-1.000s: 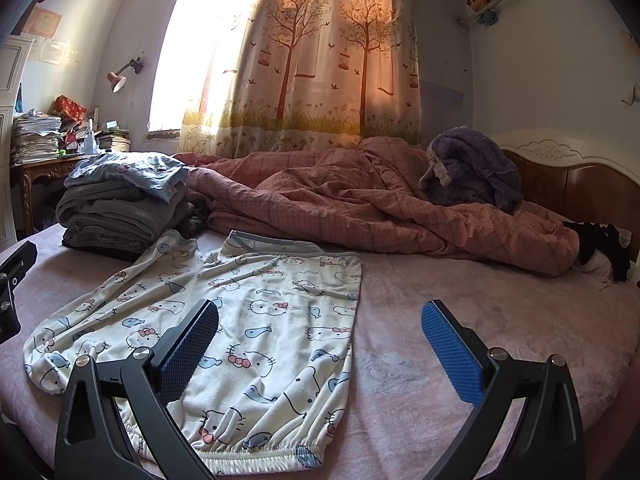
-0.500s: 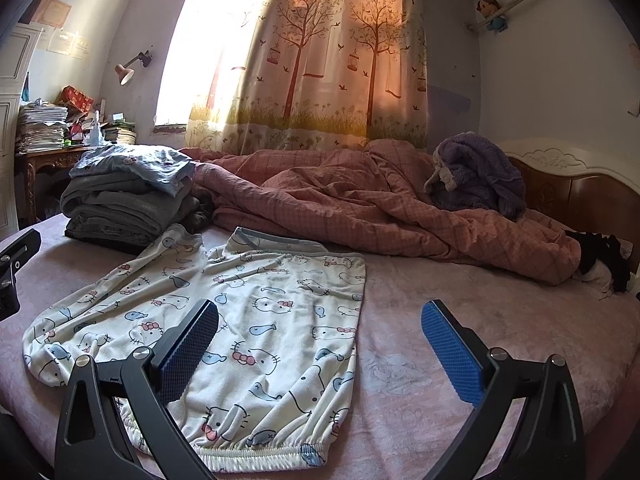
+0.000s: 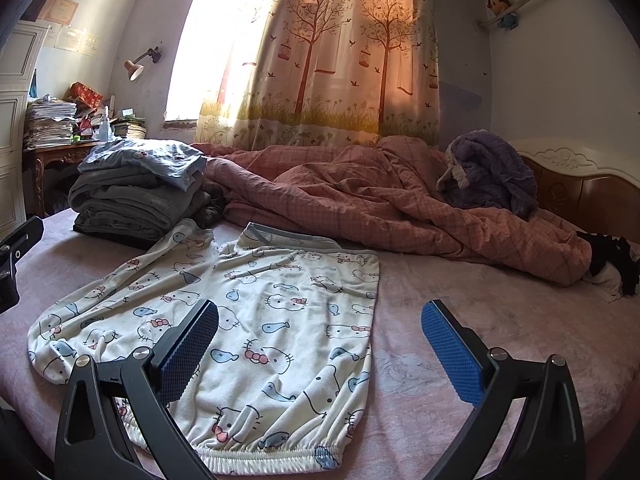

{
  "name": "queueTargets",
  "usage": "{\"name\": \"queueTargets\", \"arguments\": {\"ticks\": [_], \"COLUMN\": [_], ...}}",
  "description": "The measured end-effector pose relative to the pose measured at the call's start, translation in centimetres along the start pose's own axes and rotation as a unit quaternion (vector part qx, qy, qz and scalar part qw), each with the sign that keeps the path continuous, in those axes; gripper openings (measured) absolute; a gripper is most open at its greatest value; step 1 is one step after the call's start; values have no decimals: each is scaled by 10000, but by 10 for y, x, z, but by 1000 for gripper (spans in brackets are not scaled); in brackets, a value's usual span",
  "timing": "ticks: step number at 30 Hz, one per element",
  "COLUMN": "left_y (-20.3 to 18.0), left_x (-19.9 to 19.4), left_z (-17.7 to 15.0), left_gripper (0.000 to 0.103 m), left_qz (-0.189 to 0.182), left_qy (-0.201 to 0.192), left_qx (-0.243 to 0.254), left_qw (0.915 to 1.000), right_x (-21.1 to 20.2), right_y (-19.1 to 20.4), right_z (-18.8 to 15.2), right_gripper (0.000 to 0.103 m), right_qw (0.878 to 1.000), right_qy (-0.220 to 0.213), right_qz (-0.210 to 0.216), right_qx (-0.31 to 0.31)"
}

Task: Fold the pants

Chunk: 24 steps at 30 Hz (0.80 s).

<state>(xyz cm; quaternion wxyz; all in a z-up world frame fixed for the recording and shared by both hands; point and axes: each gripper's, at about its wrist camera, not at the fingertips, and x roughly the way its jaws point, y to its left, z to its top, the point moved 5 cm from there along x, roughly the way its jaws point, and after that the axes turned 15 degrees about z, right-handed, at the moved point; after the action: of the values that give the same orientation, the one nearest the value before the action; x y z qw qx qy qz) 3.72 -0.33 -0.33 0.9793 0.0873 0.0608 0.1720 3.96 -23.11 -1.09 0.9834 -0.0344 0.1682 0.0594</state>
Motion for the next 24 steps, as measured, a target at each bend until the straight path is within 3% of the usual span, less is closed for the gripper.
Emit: {"name": "queueTargets", "arguments": {"ticks": [24], "left_y": [-8], "left_x": [2], "left_z": [0], "left_gripper": [103], "left_qz": [123], "left_qy": [-36], "left_qx": [183], "left_qw": [9997], "right_x": [-7], "right_y": [-18], "right_z": [2], "right_gripper": [102], "right_qw": [9992], "right_qy": [-31], "right_qz": [61], "right_qx": [396]}}
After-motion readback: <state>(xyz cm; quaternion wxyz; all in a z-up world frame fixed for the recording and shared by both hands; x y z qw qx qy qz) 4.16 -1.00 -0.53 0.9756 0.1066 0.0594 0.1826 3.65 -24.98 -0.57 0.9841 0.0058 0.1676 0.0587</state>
